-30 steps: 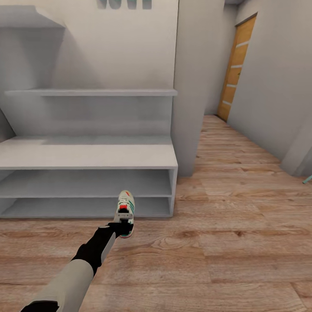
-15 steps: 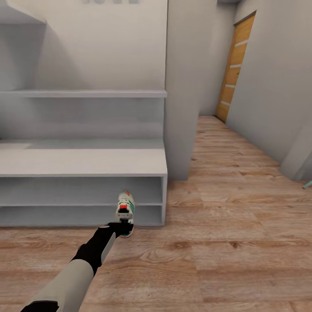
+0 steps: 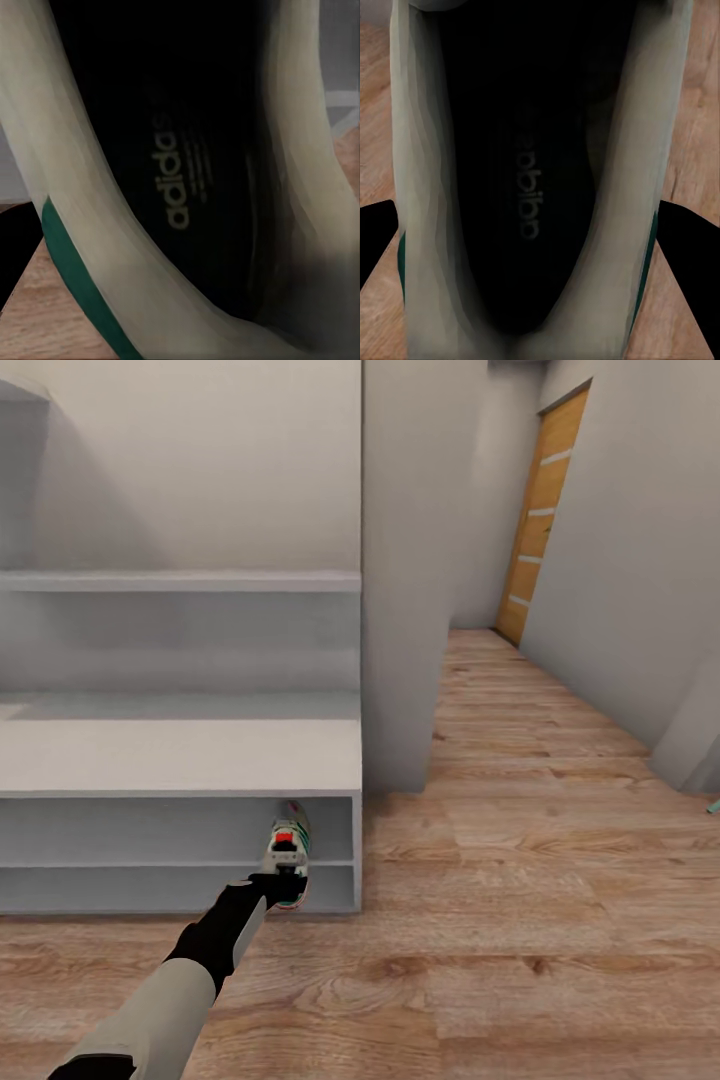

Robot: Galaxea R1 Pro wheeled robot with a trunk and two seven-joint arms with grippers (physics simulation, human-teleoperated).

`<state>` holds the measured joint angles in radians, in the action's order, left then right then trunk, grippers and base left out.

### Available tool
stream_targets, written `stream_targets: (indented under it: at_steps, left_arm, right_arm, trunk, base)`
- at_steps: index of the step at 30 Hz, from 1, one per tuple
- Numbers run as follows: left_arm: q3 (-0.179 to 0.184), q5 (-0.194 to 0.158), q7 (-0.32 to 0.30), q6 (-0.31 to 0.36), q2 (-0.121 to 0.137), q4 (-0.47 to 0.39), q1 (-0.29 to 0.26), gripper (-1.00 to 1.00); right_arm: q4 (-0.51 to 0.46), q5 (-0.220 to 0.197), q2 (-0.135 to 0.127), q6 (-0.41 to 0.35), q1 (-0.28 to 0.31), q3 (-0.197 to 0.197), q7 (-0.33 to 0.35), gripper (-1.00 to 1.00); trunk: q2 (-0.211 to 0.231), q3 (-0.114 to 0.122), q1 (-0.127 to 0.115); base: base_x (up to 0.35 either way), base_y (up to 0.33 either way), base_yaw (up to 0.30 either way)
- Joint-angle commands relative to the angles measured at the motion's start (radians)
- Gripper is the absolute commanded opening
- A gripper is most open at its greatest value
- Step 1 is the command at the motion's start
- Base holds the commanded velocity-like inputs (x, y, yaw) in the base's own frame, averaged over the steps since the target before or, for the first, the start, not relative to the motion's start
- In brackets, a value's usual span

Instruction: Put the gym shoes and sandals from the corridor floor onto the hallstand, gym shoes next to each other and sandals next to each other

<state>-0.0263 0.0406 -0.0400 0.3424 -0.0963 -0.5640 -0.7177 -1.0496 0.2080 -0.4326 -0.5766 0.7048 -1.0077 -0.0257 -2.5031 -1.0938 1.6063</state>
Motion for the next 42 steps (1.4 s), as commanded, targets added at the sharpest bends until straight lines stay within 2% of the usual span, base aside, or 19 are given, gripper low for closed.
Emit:
stream_targets:
  at_steps: [1,15,42]
  left_arm:
    - [-0.003,0.004,-0.004,0.006,0.0,-0.002,0.0,-1.0]
    - [-0.003,0.005,-0.004,0.006,0.0,-0.002,0.0,-1.0]
    - [-0.003,0.005,-0.005,0.006,0.0,-0.001,0.0,-1.0]
  right_arm:
    - [-0.001,0.004,0.0,-0.005,0.001,0.0,0.0,-1.0]
    - [0.0,0.004,0.0,-0.005,0.001,0.0,0.0,-1.0]
    - [0.0,0.004,0.0,-0.005,0.001,0.0,0.0,-1.0]
  trunk:
    - [0.0,-0.001,0.0]
    - [0.0,-0.001,0.0]
    - [0.0,-0.001,0.0]
  base:
    - [0.339,-0.035,0.0]
    - [0.319,0.047,0.0]
    - [0.071,0.005,0.0]
